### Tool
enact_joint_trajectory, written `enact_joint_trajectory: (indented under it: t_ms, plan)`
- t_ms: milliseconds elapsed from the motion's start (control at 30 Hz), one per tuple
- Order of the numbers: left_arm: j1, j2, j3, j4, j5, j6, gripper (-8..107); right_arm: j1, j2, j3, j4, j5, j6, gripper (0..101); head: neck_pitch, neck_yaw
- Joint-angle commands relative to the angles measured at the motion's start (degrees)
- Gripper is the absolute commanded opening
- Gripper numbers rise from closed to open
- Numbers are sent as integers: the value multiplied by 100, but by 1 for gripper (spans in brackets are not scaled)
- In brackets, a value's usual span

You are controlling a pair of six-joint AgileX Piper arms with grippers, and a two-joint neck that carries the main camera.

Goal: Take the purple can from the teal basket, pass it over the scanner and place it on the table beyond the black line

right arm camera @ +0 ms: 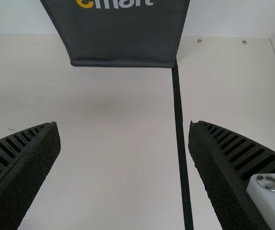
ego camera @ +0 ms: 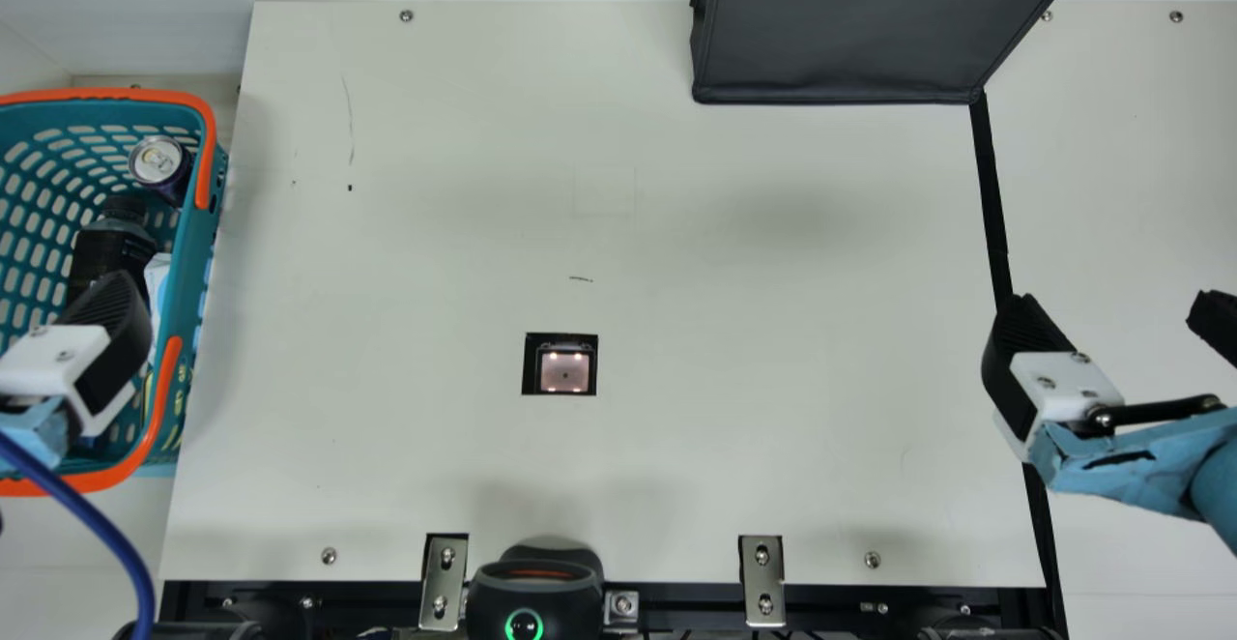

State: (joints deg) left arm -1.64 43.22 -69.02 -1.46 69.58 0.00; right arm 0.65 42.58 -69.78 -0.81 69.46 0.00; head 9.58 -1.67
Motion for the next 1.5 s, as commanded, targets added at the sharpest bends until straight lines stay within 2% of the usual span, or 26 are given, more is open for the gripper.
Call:
enact_joint_trajectory:
  t_ms: [0, 467, 1467]
  plan:
    - [0, 0, 0, 0, 0, 0, 90, 0, 0, 0, 0, 0, 0, 95, -166, 144]
    - [0, 0, 0, 0, 0, 0, 90, 0, 0, 0, 0, 0, 0, 95, -166, 2009]
    - [11, 10, -3, 2, -7, -21, 90, 0, 0, 0, 0, 6, 0, 95, -166, 2009]
